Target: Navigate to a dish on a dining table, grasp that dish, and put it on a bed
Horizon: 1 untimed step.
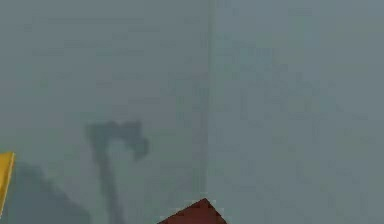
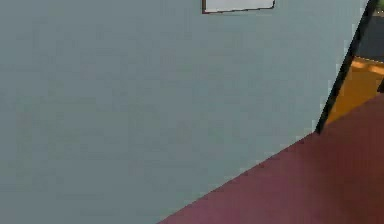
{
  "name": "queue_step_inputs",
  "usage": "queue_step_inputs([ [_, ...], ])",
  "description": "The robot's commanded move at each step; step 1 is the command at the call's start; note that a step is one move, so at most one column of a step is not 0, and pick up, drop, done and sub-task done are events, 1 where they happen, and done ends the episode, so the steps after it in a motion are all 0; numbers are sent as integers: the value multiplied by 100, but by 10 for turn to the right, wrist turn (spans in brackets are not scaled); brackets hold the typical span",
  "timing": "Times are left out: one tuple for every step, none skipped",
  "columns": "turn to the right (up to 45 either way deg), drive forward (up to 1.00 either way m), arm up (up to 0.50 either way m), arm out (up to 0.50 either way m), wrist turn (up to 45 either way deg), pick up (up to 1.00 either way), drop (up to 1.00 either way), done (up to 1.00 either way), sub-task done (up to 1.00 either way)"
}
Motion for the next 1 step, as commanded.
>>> queue_step_inputs([
  [-270, 0, 0, 0, 0, 0, 0, 0, 0],
])
